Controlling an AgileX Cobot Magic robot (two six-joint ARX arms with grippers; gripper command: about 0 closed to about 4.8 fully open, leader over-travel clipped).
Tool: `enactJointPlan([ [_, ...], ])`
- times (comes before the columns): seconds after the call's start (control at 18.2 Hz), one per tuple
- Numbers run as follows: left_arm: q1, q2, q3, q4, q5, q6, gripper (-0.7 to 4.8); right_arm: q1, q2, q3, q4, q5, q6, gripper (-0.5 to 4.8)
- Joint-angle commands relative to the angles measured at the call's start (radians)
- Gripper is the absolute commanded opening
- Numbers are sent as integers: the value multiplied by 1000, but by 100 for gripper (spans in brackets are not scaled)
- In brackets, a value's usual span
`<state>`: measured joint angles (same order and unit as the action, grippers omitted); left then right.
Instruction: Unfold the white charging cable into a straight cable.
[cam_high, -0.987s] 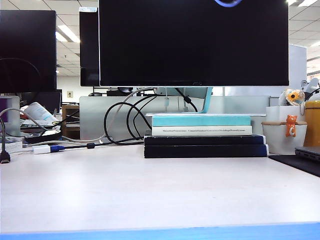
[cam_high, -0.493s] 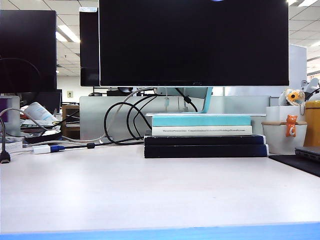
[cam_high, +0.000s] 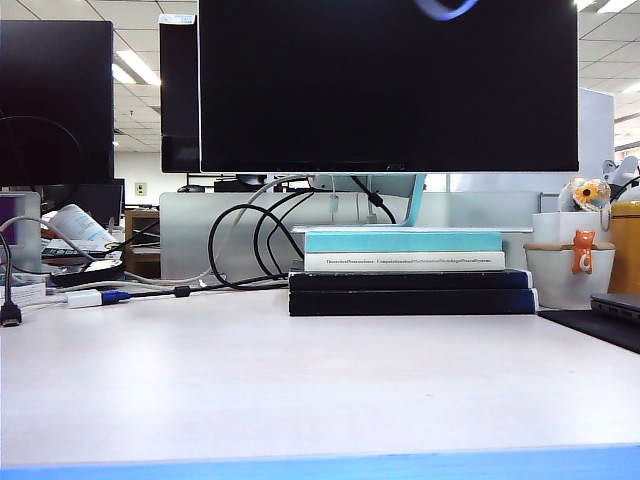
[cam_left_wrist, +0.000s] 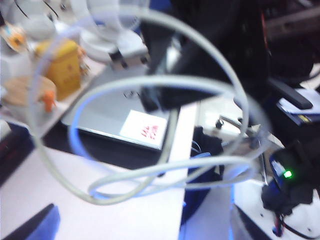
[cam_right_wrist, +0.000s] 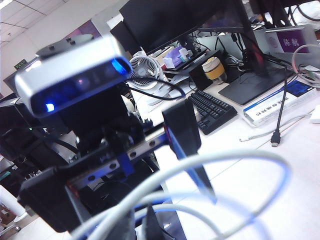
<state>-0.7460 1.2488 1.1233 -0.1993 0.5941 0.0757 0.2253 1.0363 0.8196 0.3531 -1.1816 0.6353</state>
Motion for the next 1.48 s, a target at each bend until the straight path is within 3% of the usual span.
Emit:
enactJointPlan([
  [0.05, 0, -2, 2, -28, 5, 20, 479, -1, -4, 5, 19, -2, -8, -7],
  [0.22, -3, -2, 3, -11, 24, -6, 479, -1, -3, 5, 18, 18, -55, -8],
  [0.38, -11, -2, 3, 33, 75, -92, 479, -1, -3, 5, 17, 153, -127, -8],
  [0.66, -53, -6, 3, 93, 68, -138, 479, -1, -3, 5, -41, 307, -222, -8],
  [0.71, -64, -6, 3, 117, 35, -145, 479, -1, -3, 5, -40, 318, -222, -8],
  [0.93, -152, 0, 3, 145, -253, -156, 479, -1, -3, 5, -34, 393, -244, -8],
  [1.21, -182, 43, 3, 163, -356, -160, 479, 0, -3, 5, -3, 402, -243, -8],
  [1.37, -193, 69, 3, 180, -393, -160, 425, 0, -3, 5, -5, 402, -243, -8],
  [1.43, -195, 76, 3, 189, -415, -159, 361, -1, -3, 5, -5, 403, -244, -8],
  [1.48, -198, 79, 3, 190, -444, -158, 241, -1, -3, 5, -5, 405, -245, -8],
])
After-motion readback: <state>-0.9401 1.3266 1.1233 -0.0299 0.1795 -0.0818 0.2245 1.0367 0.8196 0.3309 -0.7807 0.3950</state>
